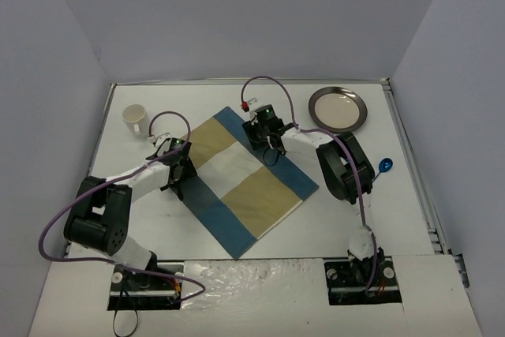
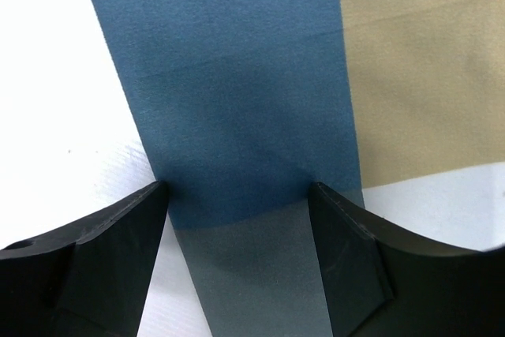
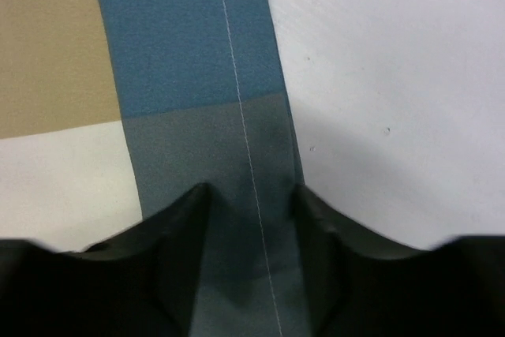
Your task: Set the dinner table for one person
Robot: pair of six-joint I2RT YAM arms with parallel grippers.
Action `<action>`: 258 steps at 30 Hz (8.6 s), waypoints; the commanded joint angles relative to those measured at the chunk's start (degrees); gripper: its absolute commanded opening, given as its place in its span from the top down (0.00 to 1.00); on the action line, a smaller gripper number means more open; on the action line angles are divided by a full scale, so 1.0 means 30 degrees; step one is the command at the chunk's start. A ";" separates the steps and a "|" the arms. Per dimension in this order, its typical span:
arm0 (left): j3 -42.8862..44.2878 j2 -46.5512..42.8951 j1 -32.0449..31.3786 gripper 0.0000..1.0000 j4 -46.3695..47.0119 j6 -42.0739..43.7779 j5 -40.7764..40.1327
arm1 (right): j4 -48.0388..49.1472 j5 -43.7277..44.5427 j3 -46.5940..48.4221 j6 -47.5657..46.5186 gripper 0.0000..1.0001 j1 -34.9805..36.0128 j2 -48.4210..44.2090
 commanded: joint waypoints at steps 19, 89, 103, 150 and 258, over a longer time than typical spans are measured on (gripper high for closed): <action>0.6871 0.5077 0.3374 0.37 -0.2782 0.2278 0.1049 | 0.0146 0.2434 0.2778 0.0972 0.71 -0.0859 0.1586; 0.0726 0.1663 0.3481 0.40 0.0412 -0.0801 0.1243 | -0.0867 -0.0017 -1.6137 0.9975 0.53 -0.4370 -1.4124; 0.2425 -0.0143 0.3453 0.38 -0.0717 -0.0226 0.1416 | -0.1205 -0.0352 -1.3904 0.9899 0.14 -0.4370 -1.7834; 0.1019 -1.5051 0.3540 0.03 -0.4508 1.0134 0.5686 | 0.8145 -0.5515 -0.6199 1.5124 0.22 -1.6376 -0.3501; 0.2203 -1.3446 0.3540 0.03 -0.5192 0.7852 0.3017 | 0.1182 -0.4968 -0.6487 0.9811 0.19 -0.2905 -0.8108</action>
